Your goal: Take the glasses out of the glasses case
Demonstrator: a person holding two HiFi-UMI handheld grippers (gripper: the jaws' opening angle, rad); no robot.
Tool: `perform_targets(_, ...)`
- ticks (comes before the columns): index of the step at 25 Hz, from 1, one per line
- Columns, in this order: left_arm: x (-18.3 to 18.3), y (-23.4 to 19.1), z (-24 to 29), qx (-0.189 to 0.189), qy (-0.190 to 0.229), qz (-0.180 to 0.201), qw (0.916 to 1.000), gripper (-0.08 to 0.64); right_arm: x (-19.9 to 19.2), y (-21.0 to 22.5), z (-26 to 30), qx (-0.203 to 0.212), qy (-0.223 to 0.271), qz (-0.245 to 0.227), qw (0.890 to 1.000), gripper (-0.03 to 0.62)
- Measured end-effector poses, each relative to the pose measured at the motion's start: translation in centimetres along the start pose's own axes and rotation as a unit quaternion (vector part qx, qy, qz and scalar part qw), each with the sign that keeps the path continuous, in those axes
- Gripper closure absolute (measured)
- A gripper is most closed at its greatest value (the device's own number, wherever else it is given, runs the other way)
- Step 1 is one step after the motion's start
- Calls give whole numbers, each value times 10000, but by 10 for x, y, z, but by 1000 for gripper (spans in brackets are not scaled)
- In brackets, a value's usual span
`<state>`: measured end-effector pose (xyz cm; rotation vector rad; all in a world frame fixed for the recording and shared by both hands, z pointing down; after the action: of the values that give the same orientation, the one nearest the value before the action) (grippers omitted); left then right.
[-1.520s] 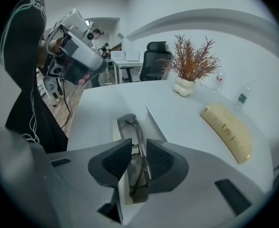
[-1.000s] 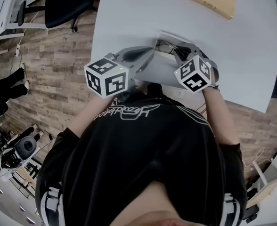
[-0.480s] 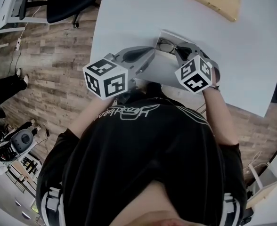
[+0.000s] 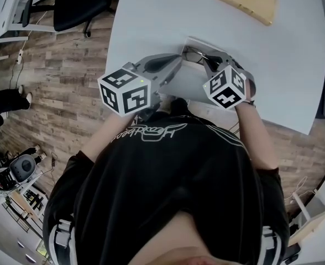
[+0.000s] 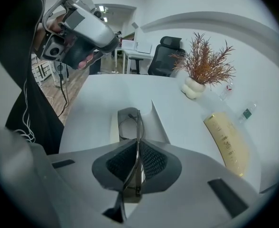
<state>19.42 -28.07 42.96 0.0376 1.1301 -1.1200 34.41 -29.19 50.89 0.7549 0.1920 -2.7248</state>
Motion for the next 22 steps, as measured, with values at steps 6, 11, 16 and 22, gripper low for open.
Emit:
perform_targets(6, 1, 1, -8, -59, 25, 31, 10000, 552, 0, -1, -4, -356, -57, -11, 9993, 569)
perform_targets(11, 3, 3, -26, -130, 58, 143, 9998, 552, 6, -6, -13, -756, -10, -22, 9971, 571)
perform_targets(16, 0, -1, -46, -118, 75, 214, 9997, 552, 19, -8, -28, -1290, 44, -213, 9914, 571)
perform_targets(22, -3, 4, -83, -219, 144, 365, 9990, 552, 46, -31, -66, -1617, 693, 241, 9841, 571)
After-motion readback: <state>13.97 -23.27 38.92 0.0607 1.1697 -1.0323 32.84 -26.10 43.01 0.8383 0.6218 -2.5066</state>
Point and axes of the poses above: the fingertips, and each gripper's own axes: z forward along the fingers, y to its right, x out of its top, the point moved 7 cm from there along -z, backward along the fingers, and after that the axes turned 12 degrees about x, right-handed, at the moved point
